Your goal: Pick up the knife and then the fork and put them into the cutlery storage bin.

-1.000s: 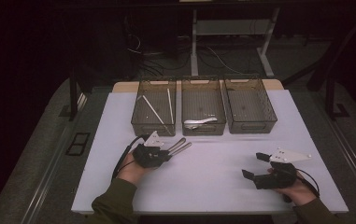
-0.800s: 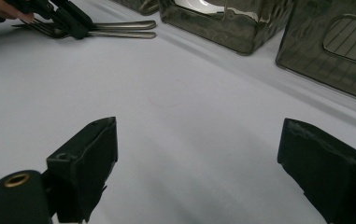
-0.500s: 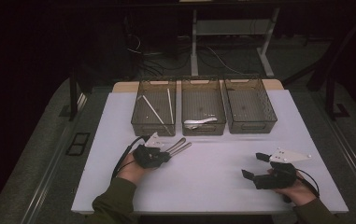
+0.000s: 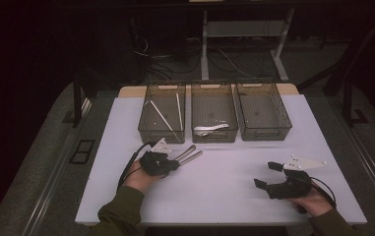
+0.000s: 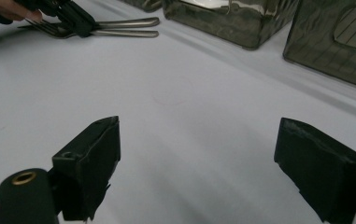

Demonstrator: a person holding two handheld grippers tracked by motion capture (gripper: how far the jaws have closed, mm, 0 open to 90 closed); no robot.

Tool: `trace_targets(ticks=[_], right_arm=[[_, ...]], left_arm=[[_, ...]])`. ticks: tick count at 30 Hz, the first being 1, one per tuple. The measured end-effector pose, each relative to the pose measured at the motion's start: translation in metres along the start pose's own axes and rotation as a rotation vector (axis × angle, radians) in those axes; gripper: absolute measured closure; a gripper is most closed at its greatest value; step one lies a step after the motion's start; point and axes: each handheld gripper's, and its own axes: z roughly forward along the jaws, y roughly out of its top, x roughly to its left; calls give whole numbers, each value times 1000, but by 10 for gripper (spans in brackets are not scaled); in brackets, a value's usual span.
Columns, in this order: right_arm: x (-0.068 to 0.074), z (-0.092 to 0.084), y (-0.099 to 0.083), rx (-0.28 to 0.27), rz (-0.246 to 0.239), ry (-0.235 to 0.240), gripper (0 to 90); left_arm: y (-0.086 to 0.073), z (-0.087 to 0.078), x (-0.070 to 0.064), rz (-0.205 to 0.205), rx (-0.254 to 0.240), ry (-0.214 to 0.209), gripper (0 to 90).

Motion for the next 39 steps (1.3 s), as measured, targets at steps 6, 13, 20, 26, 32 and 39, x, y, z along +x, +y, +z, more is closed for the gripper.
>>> trace_targets(ticks=[6, 13, 20, 26, 32, 39], right_arm=[[-2, 0, 4, 40, 16, 40, 147], [-3, -8, 9, 52, 17, 74, 145], [-7, -16, 12, 26, 19, 102, 146], [-7, -15, 13, 48, -12, 99, 147], [-4, -13, 14, 79, -46, 113, 152], [-1, -10, 18, 127, -110, 94, 160]], left_arm=[[5, -6, -2, 6, -32, -18, 846], [12, -15, -9, 35, -76, -45, 846], [20, -19, -18, 71, -103, -88, 845], [26, -19, -28, 107, -116, -137, 845], [32, -14, -41, 153, -107, -195, 845], [39, -5, -55, 200, -74, -246, 845]])
